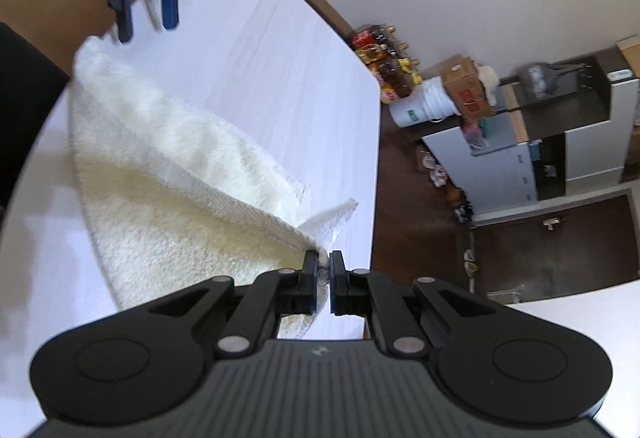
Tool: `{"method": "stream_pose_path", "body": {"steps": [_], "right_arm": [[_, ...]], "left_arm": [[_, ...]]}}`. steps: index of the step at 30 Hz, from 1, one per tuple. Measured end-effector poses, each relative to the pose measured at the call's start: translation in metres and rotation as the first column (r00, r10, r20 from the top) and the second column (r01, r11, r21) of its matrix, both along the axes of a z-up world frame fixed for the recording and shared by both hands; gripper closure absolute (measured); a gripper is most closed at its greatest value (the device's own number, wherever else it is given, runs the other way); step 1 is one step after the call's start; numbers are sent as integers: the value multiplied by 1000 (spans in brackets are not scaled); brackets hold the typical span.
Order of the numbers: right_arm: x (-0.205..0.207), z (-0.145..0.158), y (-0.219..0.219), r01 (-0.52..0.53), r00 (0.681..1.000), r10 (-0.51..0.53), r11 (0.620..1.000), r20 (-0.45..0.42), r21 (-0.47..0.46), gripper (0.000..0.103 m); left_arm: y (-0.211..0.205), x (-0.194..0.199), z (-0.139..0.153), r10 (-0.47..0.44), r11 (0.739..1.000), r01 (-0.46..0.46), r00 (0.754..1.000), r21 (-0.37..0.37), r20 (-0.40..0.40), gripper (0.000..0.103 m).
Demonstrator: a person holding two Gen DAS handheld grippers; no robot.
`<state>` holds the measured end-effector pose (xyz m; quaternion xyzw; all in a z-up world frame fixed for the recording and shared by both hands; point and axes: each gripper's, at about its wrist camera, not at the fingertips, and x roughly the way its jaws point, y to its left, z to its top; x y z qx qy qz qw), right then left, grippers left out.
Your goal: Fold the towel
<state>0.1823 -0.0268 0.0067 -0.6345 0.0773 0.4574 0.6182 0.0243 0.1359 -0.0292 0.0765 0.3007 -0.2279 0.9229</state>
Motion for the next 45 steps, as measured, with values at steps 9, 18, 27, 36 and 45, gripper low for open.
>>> {"method": "stream_pose_path", "body": {"steps": [9,18,27,36,45], "right_arm": [[39,-22,39,-1,995,-1,1000,-97,-20,97],[62,-38,55,28,988,-32,999,-148,-26,97],[67,-54,63,28,993,-30,999,-117,-15,86],[64,-25,41,152,982,-130,974,-135,170,66],[11,17,-9,233,971,-201,917,-130,325,54]], "left_arm": [[0,-3,-5,4,999,-4,1000,-36,-12,63],[-2,-4,-6,-2,999,1,1000,-41,-24,63],[-4,-11,-10,-3,999,1,999,-40,-32,63],[-12,-12,-10,-17,1000,16,999,-22,-27,62],[-29,-20,-10,-68,998,67,997,-21,-36,62]]}}
